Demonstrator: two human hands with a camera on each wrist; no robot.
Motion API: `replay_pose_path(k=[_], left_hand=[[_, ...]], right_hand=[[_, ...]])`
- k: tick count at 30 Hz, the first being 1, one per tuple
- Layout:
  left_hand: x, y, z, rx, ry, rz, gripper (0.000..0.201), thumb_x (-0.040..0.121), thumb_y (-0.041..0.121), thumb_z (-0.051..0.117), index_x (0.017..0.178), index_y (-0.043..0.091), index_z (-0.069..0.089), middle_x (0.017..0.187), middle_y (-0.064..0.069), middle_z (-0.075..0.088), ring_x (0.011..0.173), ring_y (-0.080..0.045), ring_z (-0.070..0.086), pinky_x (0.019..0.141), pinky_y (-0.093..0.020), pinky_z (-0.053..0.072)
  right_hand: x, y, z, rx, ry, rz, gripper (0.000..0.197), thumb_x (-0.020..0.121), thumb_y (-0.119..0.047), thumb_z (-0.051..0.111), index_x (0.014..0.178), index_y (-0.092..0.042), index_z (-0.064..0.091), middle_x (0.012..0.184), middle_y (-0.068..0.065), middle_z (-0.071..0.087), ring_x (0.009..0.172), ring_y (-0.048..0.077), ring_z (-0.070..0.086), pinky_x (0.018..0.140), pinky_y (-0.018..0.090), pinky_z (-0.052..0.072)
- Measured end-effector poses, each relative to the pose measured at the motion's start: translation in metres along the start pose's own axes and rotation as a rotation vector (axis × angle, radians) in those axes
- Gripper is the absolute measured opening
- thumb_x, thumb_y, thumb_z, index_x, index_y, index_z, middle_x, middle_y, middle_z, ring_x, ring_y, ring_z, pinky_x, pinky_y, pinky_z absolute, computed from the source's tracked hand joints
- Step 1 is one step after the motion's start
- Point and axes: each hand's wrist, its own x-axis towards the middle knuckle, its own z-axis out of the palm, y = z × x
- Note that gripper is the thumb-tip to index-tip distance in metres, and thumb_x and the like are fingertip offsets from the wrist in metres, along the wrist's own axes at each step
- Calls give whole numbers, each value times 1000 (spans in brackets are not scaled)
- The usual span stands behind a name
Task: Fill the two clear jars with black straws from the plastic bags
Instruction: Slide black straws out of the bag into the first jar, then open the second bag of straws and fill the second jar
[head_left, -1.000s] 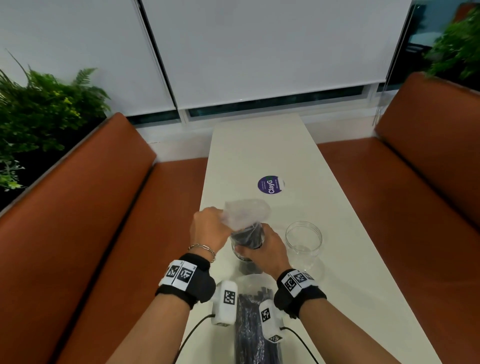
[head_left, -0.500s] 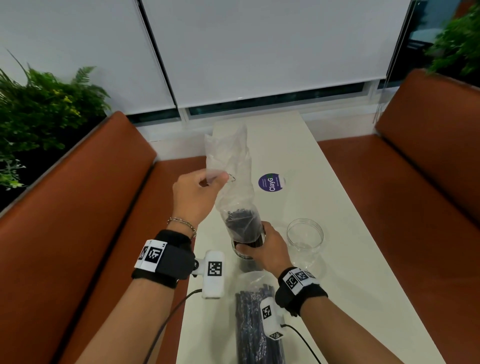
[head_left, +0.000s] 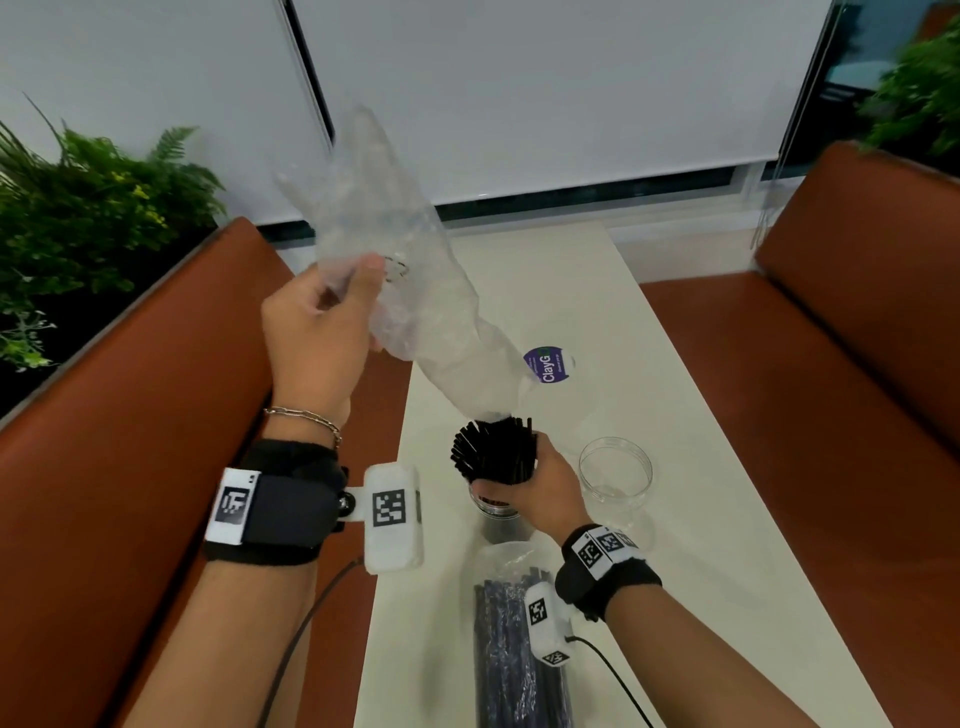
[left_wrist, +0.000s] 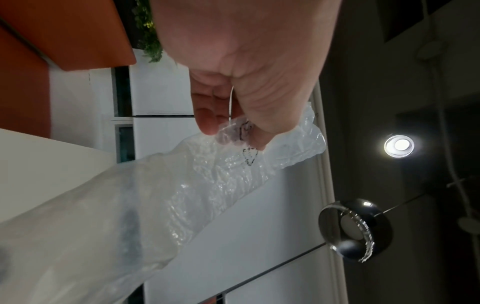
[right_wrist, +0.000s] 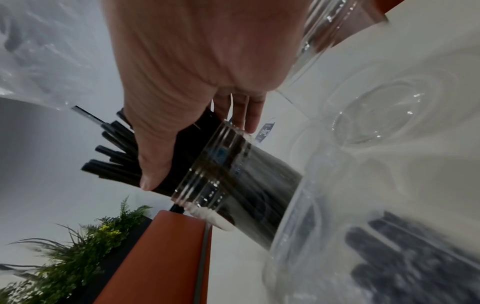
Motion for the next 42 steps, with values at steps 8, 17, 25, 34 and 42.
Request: replay_pose_path(k=[8, 17, 25, 34, 42], left_hand=[[-5, -8, -66, -308, 199, -230, 26, 96, 24, 74, 116, 8, 79, 84, 6, 76, 63, -9, 63, 52, -22, 52], [-133, -100, -114, -664, 107, -653, 17, 103, 23, 61, 110, 20, 76, 98, 6, 75, 76, -4, 72, 57, -19, 59], [-217, -110, -114, -942, 185, -899, 17, 96, 17, 62, 89, 15, 77, 90, -2, 74, 70, -13, 77, 62, -28, 67], [-259, -116, -122, -1040, 95, -934, 24, 54, 11, 85, 78, 9, 83, 78, -7, 79, 63, -19, 79, 53, -32, 66], [-273, -138, -128, -651, 73, -935, 55, 92, 41, 61, 146, 28, 57, 134, -9, 72, 113, -41, 72, 92, -59, 61]], right_hand=[[-4, -43, -25, -91, -41, -158, 144, 45, -62, 99, 163, -36, 20, 165, -12, 39, 152, 15, 36, 125, 41, 34], [-75, -117, -45, 288, -436, -253, 138, 56, -58, 97, 164, -43, 12, 167, -16, 35, 151, 7, 39, 120, 33, 39], [-93, -75, -36, 73, -389, -52, 100, 56, -89, 73, 141, -41, 54, 137, -21, 62, 127, 4, 60, 101, 31, 56], [-121, -53, -62, 21, -318, -259, 47, 70, -74, 80, 109, -51, 71, 108, -27, 70, 102, 4, 62, 84, 18, 46], [-145, -57, -72, 262, -259, -272, 22, 93, -41, 66, 101, -20, 69, 85, -10, 77, 80, 7, 73, 75, 21, 56]])
